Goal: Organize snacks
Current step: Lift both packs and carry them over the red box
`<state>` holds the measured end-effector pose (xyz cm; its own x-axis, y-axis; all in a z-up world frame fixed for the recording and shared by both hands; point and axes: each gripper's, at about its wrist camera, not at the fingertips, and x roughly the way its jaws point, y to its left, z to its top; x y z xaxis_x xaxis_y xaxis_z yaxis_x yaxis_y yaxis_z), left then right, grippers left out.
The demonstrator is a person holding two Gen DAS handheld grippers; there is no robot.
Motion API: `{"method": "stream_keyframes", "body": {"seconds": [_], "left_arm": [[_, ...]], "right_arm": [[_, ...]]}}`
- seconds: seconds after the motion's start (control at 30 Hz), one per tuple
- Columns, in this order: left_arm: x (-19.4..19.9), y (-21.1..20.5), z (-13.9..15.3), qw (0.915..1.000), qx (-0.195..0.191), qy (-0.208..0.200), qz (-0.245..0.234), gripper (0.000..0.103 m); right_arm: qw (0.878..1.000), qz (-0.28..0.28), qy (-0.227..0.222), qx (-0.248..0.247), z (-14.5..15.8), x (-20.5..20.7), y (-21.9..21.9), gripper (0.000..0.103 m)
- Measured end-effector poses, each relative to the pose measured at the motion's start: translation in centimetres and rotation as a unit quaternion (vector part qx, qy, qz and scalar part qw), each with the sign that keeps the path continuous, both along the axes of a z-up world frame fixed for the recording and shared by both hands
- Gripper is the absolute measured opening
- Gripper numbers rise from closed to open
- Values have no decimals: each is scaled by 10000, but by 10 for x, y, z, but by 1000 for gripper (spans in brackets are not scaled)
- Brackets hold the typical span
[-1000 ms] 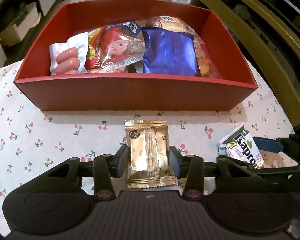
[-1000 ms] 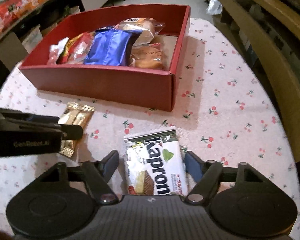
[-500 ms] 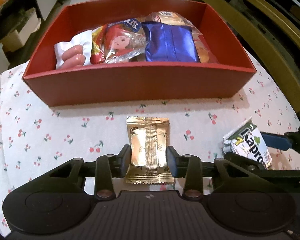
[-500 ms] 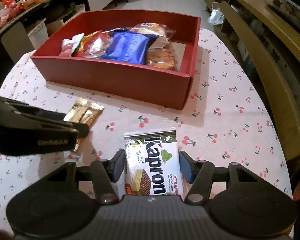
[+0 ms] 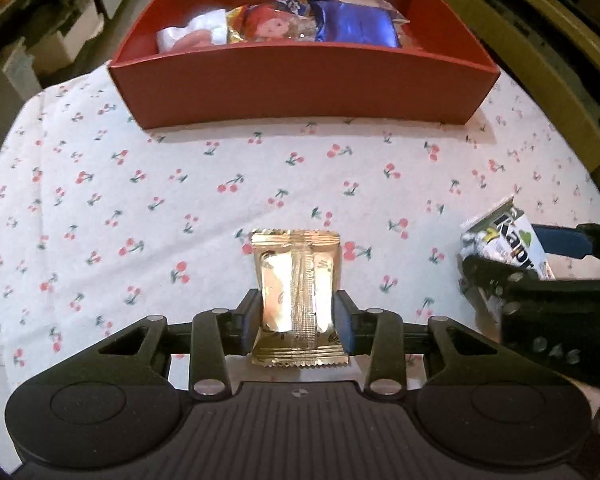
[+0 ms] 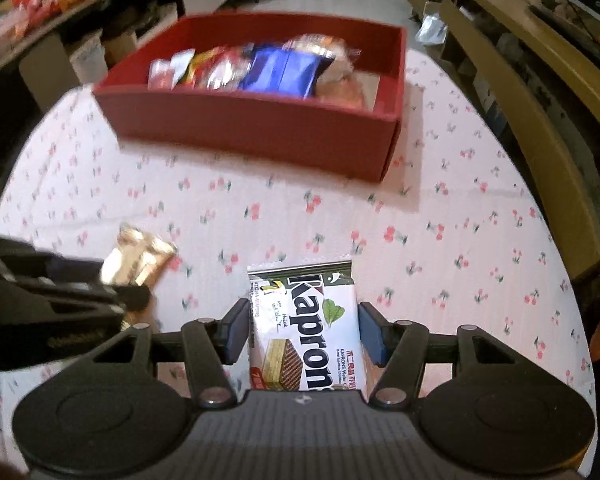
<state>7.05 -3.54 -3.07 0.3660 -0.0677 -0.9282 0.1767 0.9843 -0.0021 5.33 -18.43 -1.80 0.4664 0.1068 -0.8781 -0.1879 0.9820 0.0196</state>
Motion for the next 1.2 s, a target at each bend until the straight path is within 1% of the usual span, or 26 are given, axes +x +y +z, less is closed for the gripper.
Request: {"method": "stream_keyframes", "body": {"seconds": [0.07, 0.13, 0.2, 0.4, 0.47, 0.53, 0.57, 0.63, 0.7, 0.9, 1.1, 1.2], "left_arm": [[0, -2, -1, 10000, 51, 26, -65, 48], [0, -3, -2, 9999, 17, -12, -151, 50], [1, -2, -4, 9998, -54, -108, -178, 58], [2, -4, -7, 9996, -51, -175, -196, 61], [-1, -8, -8, 9993, 58, -250, -264, 61], [-4, -9, -6, 9993, 48, -260, -278, 54], [-4, -10, -5, 9993, 28, -248, -295, 48], [-6, -10, -3, 9994, -61, -196, -280, 47], [-7, -11, -1, 9994, -49, -224, -273, 47], [-3, -6, 10, 9990, -215, -337, -189, 47], [3, -3, 16, 9986, -385, -358, -113, 47], [6, -1, 20, 9983, -421, -406, -74, 47]], "right_arm": [[9999, 91, 67, -95, -6, -2, 5, 71], [9997, 134, 133, -178, -12, -1, 8, 71], [9998, 88, 124, -161, -13, 3, 9, 71], [9999, 79, 117, -76, -17, 8, 6, 72], [9999, 61, 91, -84, -16, 6, 5, 71], [9998, 108, 70, -141, -15, 4, 7, 71], [9997, 144, 40, -182, -15, 2, 9, 71], [9995, 199, -41, -231, -12, -1, 12, 71], [9996, 187, -92, -211, -8, -2, 11, 71], [9997, 127, -186, -9, 2, 1, 9, 71], [9994, 70, -287, 190, 11, 4, 6, 71], [9992, 50, -312, 236, 14, 7, 6, 71]]}}
